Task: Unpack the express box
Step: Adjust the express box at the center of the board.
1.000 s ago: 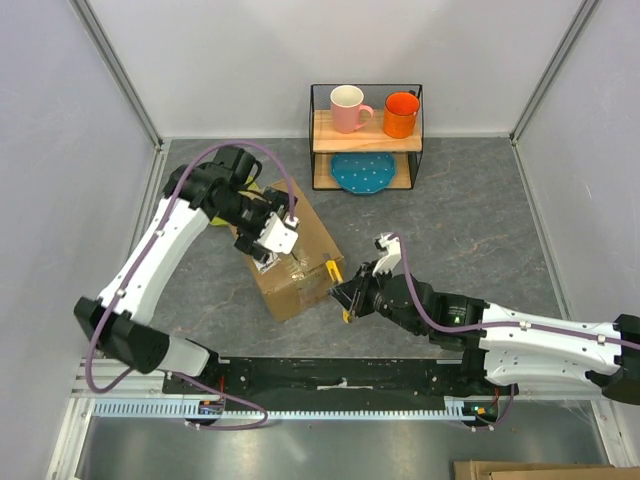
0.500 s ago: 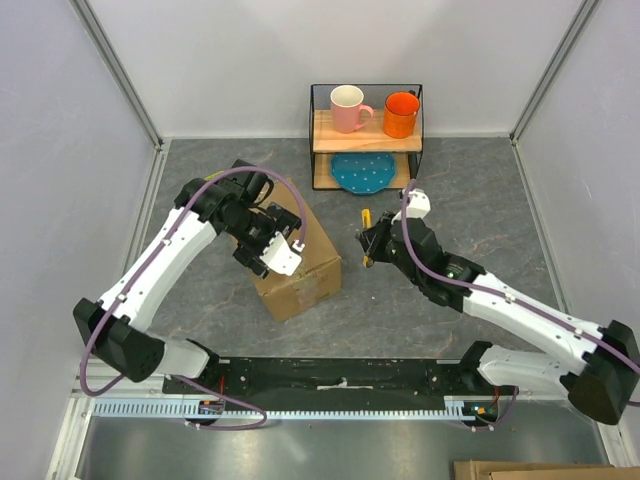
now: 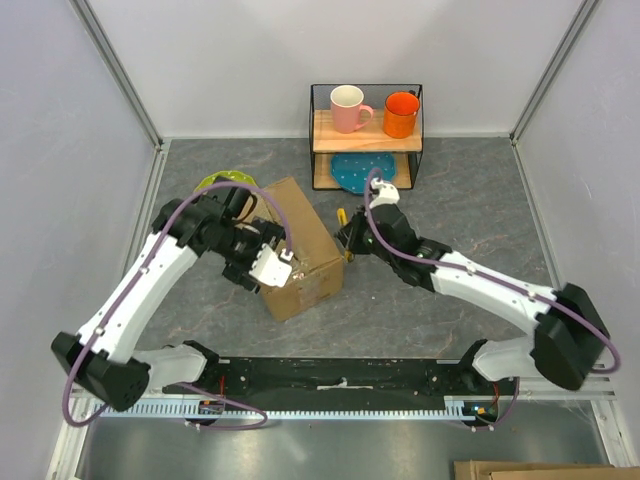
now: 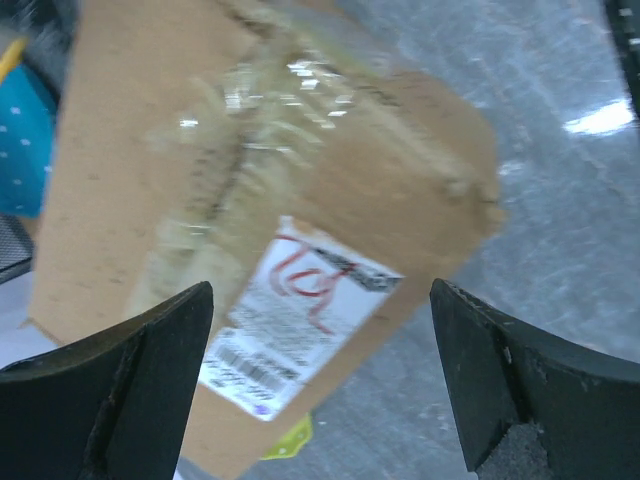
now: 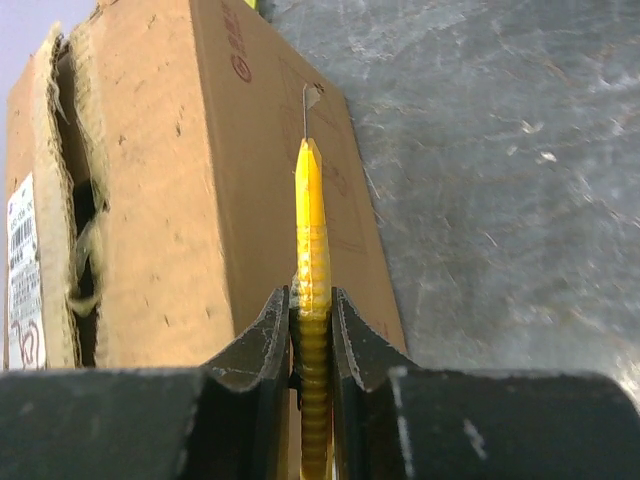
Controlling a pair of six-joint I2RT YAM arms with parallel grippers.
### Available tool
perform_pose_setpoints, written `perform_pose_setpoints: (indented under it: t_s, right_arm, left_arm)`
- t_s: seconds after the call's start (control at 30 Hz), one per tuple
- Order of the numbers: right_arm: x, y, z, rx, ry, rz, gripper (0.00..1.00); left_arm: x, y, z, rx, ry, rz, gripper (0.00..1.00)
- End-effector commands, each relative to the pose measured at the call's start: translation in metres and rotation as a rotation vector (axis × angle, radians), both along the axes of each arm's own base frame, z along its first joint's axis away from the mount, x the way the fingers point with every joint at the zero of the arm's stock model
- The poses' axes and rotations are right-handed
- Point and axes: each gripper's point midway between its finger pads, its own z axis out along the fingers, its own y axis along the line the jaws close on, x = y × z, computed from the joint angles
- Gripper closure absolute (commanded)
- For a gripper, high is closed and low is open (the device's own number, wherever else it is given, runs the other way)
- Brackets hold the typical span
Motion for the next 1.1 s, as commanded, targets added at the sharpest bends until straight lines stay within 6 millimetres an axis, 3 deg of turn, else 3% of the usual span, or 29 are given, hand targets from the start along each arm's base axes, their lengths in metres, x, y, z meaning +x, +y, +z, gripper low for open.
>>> perform_pose_setpoints:
  t_s: [0.0,0.07,0.1,0.13,0.2,0.37,0.5,0.63,0.7,0.87,0.97,1.07]
  right_arm:
    - [0.030,0.043,0.050,0.112,-0.115,0.082,1.00]
    - [0.037,0.055,0.047,0.113,-0.111,0.104,1.00]
    - [0.042,0.062,0.058,0.131,-0.129,0.114,1.00]
    - [0.047,0.067,0.051,0.118,-0.118,0.116,1.00]
    - [0.056,0.073,0.057,0.104,-0.143,0.118,1.00]
    - [0.069,0.098,0.027,0.051,-0.095,0.184,1.00]
    - [0.070,0.112,0.018,0.070,-0.077,0.221,1.00]
    - [0.073,0.115,0.017,0.061,-0.082,0.227,1.00]
    - [0.071,0.120,0.022,0.067,-0.087,0.257,1.00]
    - [0.075,0.125,0.030,0.058,-0.105,0.273,1.00]
    - [0.077,0.129,0.037,0.063,-0.117,0.281,1.00]
    - [0.077,0.128,0.041,0.049,-0.127,0.286,1.00]
  left_arm:
    - [-0.082,0.030,-0.027,0.057,0.284,0.036,0.04]
    - [-0.090,0.026,-0.035,0.038,0.325,0.017,0.04]
    - [-0.090,0.024,-0.037,0.037,0.350,0.017,0.04]
    - [-0.089,0.022,-0.037,0.035,0.361,0.020,0.04]
    - [-0.082,0.018,-0.037,0.042,0.371,0.015,0.04]
    - [-0.057,0.005,-0.001,-0.023,0.260,0.004,0.03]
    - [-0.048,0.021,0.003,0.049,0.128,-0.037,0.03]
    - [-0.045,0.049,-0.017,0.153,0.105,-0.024,0.03]
    - [-0.045,0.053,-0.023,0.168,0.112,-0.028,0.02]
    - [-0.058,0.039,-0.026,0.103,0.185,-0.031,0.02]
    - [-0.083,0.024,-0.032,0.061,0.262,-0.065,0.02]
    - [-0.113,-0.005,-0.026,0.012,0.392,-0.096,0.02]
